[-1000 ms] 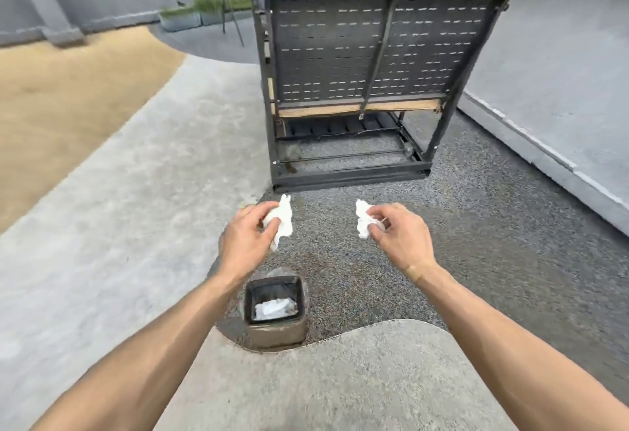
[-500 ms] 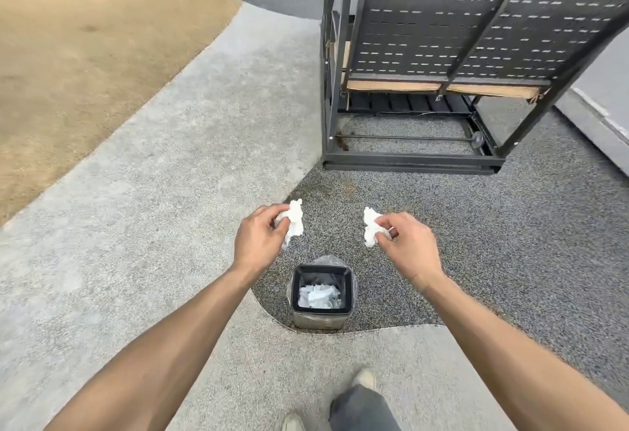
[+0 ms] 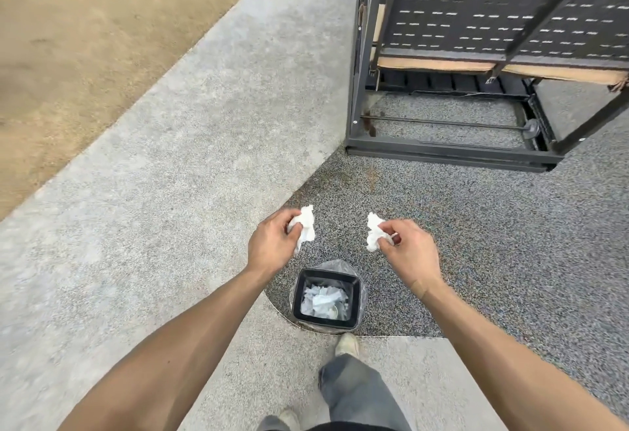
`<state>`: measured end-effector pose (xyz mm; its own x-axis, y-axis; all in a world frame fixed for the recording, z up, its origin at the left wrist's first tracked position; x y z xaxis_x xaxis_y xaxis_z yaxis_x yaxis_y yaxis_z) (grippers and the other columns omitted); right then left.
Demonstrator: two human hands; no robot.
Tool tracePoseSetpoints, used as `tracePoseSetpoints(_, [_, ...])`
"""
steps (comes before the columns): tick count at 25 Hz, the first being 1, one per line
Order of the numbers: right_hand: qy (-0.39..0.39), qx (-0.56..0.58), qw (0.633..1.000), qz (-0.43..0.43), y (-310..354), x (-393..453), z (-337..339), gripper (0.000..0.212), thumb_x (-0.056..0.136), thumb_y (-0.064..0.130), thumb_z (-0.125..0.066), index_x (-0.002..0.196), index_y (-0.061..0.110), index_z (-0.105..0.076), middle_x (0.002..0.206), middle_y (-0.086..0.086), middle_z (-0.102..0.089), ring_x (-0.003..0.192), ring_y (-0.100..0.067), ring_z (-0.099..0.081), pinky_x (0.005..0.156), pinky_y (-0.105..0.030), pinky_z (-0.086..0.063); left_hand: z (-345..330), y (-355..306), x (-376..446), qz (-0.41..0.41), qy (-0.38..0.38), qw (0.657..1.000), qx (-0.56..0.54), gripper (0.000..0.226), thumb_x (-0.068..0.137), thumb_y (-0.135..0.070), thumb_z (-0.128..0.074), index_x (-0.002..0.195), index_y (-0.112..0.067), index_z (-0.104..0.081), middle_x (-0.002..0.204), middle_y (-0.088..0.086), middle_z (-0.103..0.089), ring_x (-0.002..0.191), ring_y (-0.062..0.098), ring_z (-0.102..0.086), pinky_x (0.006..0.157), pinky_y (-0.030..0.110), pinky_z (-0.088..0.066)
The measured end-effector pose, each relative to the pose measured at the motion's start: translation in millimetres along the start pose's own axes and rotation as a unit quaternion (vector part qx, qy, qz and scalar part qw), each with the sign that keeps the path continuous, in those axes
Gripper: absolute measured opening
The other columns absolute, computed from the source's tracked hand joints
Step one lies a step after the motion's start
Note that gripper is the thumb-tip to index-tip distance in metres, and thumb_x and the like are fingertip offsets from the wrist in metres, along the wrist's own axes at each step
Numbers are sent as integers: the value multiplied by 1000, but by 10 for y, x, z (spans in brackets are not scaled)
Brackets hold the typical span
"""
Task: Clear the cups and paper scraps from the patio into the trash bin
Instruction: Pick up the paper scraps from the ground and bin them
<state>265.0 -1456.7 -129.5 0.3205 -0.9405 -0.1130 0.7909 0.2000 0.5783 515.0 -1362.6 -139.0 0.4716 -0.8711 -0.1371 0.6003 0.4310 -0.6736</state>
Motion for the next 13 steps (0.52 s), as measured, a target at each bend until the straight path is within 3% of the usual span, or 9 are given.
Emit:
tracePoseSetpoints(3, [13,27,999,-22,-238,279,-52,24,86,20,-68,110,23,-66,109,4,-64,76,1,-57,76,-22,-48,-216,-32,182,17,17,999,31,29,96,-25,-58,126,-26,-60,112,-2,-69,52,3,-54,41,13,-33])
tracePoseSetpoints(6, [44,31,998,-27,-403,495,-233,26,88,19,-67,114,20,-66,111,3,-64,73,9,-53,67,-11,-41,-354,21,314,25,19,999,25,30,95,-23,-60,125,-23,-61,119,-1,-66,66,12,-64,52,24,-49])
tracePoseSetpoints(9, [71,35,996,-48,-531,569,-531,27,88,16,-66,115,18,-66,112,2,-64,74,5,-56,65,-9,-39,-538,231,378,54,37,998,1,33,94,-20,-62,127,-20,-61,121,4,-67,78,19,-68,68,39,-59])
tracePoseSetpoints(11, [97,35,992,-76,-637,519,-763,26,88,15,-65,114,19,-67,111,2,-65,76,-1,-59,61,-6,-40,-667,438,375,81,56,995,1,34,93,-20,-63,127,-20,-62,120,5,-68,80,21,-68,74,40,-58])
tracePoseSetpoints(13, [109,45,986,-116,-792,454,-1024,24,88,14,-65,111,20,-68,110,2,-66,77,-5,-62,65,-15,-50,-834,680,372,102,76,992,9,33,93,-23,-65,125,-20,-63,117,4,-69,81,20,-68,76,36,-57])
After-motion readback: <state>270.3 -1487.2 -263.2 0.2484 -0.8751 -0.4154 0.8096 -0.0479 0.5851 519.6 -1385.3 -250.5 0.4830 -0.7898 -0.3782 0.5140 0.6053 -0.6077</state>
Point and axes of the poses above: each hand's wrist, its own x-axis towards the middle knuckle, its own z-axis out of the back of the hand, y = z × x, the point moved 9 cm from there along x, towards the middle knuckle
